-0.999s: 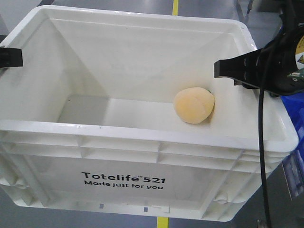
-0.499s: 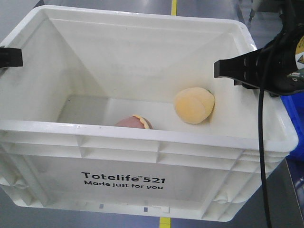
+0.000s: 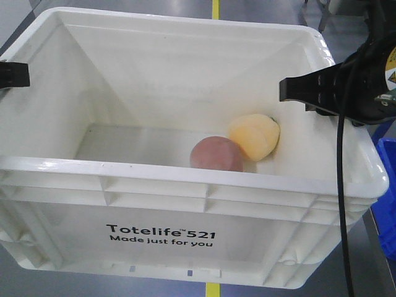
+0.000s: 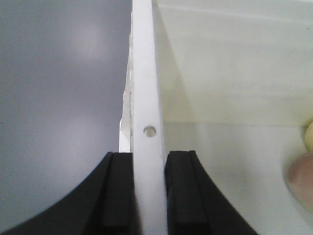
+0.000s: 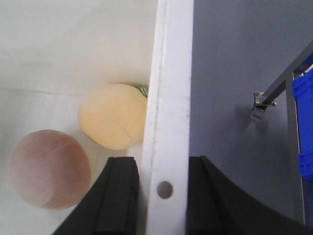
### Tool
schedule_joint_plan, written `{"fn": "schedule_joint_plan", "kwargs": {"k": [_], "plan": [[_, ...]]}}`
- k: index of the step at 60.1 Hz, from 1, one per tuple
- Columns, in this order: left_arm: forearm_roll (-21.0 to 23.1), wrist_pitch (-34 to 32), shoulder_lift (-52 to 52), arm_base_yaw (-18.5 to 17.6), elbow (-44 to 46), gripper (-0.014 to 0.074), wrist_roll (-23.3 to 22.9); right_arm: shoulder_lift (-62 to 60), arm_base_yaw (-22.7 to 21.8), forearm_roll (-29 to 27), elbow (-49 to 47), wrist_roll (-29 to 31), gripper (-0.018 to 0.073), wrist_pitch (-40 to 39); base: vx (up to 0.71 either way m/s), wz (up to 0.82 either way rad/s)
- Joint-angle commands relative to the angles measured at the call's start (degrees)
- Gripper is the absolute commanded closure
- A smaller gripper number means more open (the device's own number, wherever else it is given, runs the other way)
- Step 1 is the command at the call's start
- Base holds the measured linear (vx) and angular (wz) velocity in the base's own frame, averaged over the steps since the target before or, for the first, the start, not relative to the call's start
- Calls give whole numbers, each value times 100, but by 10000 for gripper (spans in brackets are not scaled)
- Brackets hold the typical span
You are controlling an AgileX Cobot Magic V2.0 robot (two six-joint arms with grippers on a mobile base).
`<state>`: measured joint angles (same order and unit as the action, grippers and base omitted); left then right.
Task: Place moving items into box and shelve
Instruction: 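Hold the tote rims with both grippers as the base turns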
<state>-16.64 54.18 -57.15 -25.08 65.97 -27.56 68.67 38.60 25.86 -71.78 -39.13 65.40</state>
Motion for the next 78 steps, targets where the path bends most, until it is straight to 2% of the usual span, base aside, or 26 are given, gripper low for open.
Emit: {"fn": "schedule_joint_plan", "kwargs": {"k": [1, 78], "plan": [[-417, -697, 158, 1, 247, 610, 16, -174, -36, 713, -195, 28, 571, -296, 41, -6], [-417, -697, 153, 1, 247, 610, 16, -174, -36, 713, -195, 28, 571, -296, 42, -6]]}}
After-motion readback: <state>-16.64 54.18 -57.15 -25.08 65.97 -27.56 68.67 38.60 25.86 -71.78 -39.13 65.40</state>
